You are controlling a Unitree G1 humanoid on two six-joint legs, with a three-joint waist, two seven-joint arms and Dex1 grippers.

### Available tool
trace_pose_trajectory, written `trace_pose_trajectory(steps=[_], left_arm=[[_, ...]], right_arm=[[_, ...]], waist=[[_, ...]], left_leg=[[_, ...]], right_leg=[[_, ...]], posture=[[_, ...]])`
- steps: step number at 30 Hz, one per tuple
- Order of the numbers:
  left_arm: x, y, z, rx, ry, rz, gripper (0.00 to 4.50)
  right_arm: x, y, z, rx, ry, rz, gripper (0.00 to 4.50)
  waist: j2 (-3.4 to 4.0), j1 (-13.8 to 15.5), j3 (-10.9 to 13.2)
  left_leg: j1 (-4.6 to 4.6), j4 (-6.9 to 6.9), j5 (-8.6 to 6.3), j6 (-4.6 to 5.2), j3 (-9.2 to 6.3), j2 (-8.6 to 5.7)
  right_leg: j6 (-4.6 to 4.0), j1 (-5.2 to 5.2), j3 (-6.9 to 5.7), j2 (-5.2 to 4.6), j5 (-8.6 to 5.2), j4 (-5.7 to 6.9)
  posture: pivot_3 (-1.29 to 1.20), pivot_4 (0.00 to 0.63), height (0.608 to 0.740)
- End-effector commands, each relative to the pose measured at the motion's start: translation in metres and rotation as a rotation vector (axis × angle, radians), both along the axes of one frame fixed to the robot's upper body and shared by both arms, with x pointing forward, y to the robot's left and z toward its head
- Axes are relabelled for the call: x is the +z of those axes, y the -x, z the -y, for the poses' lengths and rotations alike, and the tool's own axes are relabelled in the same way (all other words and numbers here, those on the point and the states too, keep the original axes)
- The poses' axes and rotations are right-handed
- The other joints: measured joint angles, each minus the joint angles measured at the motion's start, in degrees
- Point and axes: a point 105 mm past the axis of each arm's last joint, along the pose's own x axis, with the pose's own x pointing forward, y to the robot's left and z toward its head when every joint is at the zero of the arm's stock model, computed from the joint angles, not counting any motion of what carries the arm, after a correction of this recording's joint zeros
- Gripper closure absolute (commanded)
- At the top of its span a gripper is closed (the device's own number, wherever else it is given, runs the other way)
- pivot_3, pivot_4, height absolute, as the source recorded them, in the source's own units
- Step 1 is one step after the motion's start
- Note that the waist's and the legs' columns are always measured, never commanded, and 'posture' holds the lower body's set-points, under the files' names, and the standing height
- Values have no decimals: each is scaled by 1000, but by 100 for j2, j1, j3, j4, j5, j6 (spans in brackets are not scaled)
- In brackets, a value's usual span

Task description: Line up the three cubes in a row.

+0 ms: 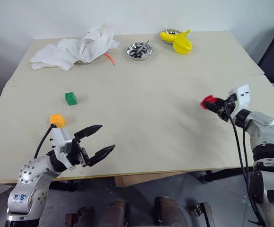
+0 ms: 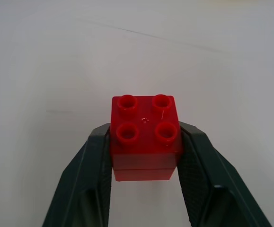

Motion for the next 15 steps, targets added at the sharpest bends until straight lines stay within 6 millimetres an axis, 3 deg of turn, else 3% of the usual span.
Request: trace_pose_trajectory(steps=[1,6,11,15], left_arm=[[2,4,-11,8,-23,7,0],[-5,6,-19,23,-39,-12,0],[-7,11,-17,24,-38,-24,0],[-5,14,-18,30,-42,-26,0]], right_arm=[[18,23,-25,318,155,57,3017],[4,33,-54,600,325,36,3017],[-3,33,-80,720,308,29,3017],[-8,28,-89,734,285,0,3017]], waist=[[0,3,0],[-1,0,1],[-2,-2,1],[-2,-2,1]], left_leg=[[0,1,0,0,-2,1],[1,6,-2,-1,-2,2],[1,7,-5,-4,-9,3],[0,9,-6,-5,-14,3]], right_leg=[[0,0,-2,0,0,0],[0,4,-4,-1,0,-4],[-1,2,-10,-2,0,-2],[-1,3,-17,-4,0,-2]], posture=[[0,150,740],[0,150,740],[0,150,740],[0,150,740]])
